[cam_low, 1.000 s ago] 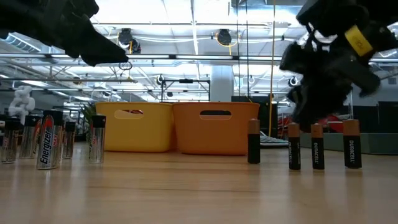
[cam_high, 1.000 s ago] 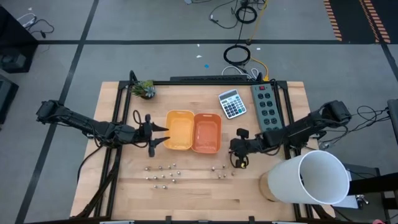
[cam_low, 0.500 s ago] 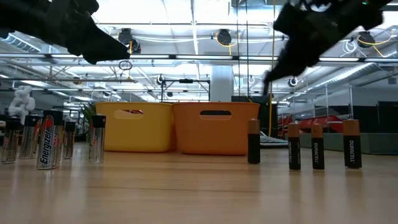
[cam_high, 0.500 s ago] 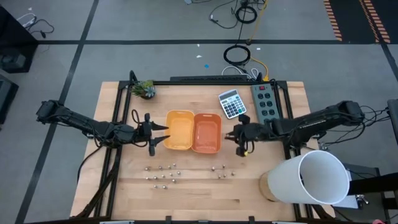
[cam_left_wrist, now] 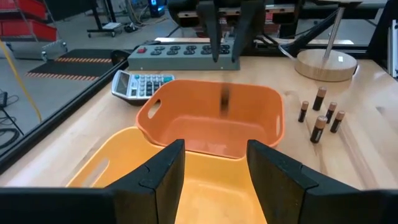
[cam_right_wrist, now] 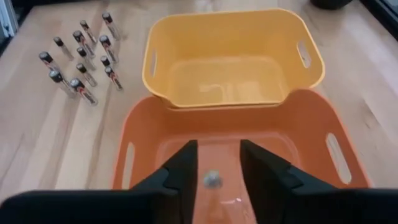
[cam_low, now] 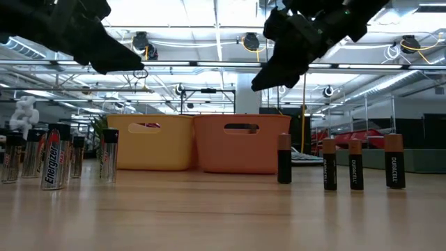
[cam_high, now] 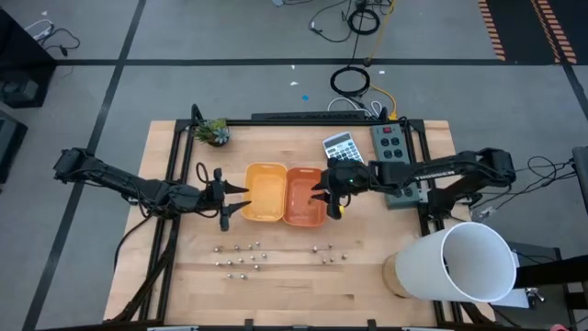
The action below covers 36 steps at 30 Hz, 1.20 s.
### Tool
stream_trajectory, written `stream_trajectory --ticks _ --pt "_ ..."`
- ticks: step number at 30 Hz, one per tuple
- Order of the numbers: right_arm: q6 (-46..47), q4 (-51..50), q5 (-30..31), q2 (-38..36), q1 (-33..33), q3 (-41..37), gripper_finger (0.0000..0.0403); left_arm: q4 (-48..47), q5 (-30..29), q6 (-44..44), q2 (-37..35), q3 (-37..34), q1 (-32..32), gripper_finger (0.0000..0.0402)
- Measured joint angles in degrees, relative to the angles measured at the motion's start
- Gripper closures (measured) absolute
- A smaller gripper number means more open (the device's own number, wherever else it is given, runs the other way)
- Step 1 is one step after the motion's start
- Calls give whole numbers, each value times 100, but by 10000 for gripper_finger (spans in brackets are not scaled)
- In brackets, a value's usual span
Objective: Sort batteries
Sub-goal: Put the black battery into the orange bin
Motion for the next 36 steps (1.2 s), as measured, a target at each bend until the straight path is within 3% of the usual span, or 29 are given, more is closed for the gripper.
stream_trajectory --ticks 6,15,28,36 --pt "-93 -284 17 -99 0 85 244 36 33 -19 0 0 0 220" --pt "-213 -588 33 -129 279 85 251 16 57 -288 0 0 1 220" --pt "-1531 -1171 8 -392 1297 85 251 -98 170 -459 -46 0 17 220" --pt "-1698 -1637 664 -398 1883 186 251 -94 157 -468 -76 0 17 220"
